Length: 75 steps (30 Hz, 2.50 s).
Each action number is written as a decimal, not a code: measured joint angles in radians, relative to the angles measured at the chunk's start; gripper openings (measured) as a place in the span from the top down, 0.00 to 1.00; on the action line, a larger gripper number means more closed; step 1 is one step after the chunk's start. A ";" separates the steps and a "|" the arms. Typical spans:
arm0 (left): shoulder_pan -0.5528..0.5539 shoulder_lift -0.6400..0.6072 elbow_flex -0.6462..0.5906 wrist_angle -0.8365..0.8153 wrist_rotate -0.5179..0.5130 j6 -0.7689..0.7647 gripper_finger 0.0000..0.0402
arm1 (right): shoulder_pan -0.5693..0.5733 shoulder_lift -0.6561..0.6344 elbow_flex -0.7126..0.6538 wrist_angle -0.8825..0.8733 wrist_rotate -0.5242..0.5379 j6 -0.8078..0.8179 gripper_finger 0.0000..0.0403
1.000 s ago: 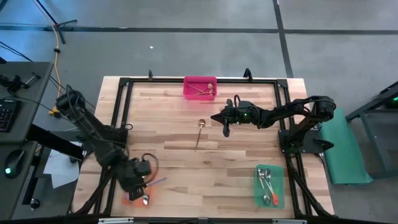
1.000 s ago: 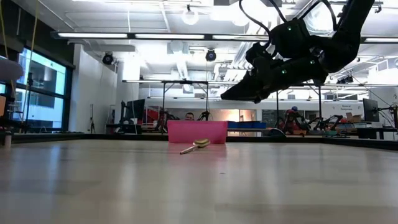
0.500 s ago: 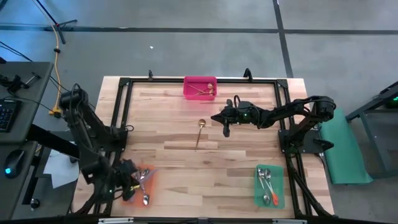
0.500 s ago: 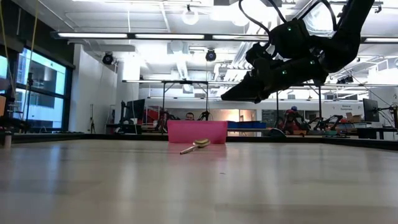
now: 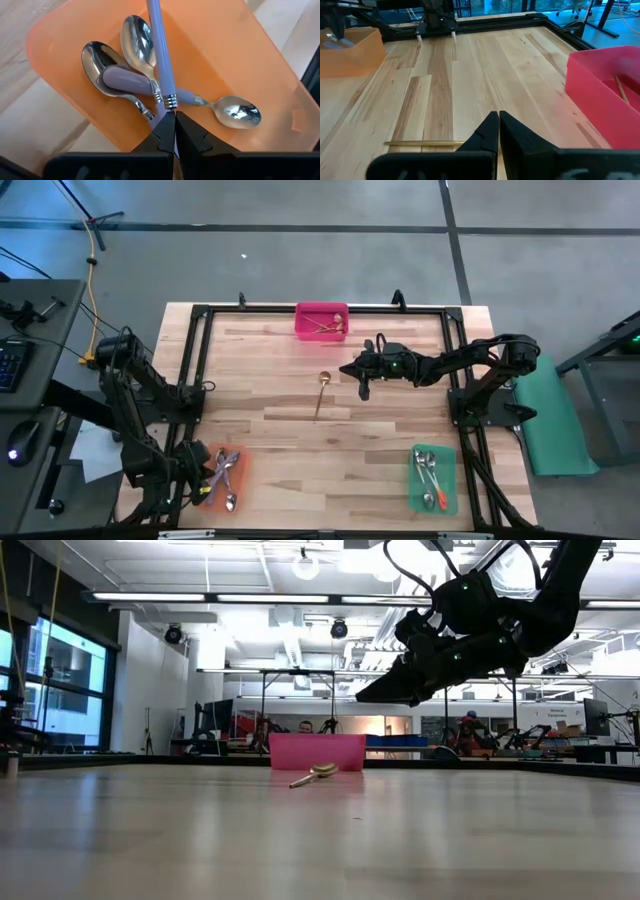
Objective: Sort silverware by color (type)
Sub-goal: Put the purple spoon into the orange bin, then put the gold spoon into the red bin
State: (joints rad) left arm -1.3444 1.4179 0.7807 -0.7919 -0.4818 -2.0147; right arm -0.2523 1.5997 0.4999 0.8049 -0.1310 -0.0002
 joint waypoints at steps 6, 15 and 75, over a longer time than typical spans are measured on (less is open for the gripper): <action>0.025 0.006 0.000 0.008 0.005 0.042 0.98 | 0.000 0.000 0.000 -0.001 0.000 0.002 1.00; 0.104 -0.032 0.000 0.030 0.031 0.288 0.86 | 0.013 0.000 0.000 -0.022 0.001 0.002 1.00; 1.251 -0.169 -0.618 1.486 0.419 1.812 1.00 | -0.004 0.381 0.401 -0.434 -0.035 0.444 0.71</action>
State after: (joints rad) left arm -0.0934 1.2488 0.1623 0.6945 -0.0624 -0.2027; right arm -0.2562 1.9808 0.9012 0.3708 -0.1665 0.4435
